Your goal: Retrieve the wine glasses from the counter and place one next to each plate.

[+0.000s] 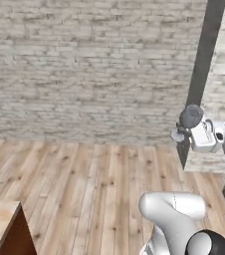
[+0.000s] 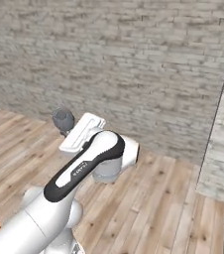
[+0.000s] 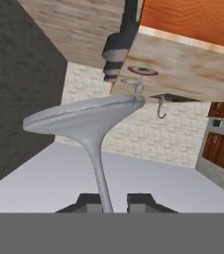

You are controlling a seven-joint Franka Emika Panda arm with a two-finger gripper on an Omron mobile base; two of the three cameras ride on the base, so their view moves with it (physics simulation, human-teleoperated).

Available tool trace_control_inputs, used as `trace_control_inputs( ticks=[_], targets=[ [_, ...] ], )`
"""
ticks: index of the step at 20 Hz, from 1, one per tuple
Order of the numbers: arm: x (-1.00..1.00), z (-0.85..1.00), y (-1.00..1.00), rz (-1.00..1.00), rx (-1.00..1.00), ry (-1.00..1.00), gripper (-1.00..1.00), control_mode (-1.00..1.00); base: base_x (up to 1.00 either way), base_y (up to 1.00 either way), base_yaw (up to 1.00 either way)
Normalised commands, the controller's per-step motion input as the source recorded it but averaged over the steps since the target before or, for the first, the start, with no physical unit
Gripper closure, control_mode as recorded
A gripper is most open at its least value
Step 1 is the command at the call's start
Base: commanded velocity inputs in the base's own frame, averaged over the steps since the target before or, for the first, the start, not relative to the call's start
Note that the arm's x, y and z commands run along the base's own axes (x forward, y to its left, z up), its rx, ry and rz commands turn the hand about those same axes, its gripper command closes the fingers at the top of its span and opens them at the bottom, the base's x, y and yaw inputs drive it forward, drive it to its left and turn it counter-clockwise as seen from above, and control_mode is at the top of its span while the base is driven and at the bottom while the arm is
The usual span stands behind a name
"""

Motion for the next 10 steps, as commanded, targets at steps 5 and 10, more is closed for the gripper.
trace_control_inputs(
  ticks=[5, 10],
  targets=[
    [0.0, 0.0, 0.0, 0.0, 0.0, 0.0, 1.0, 1.0, 0.94, -0.18, 0.59],
    [0.0, 0.0, 0.0, 0.0, 0.0, 0.0, 1.0, 1.0, 0.19, 0.0, 1.0]
  ],
)
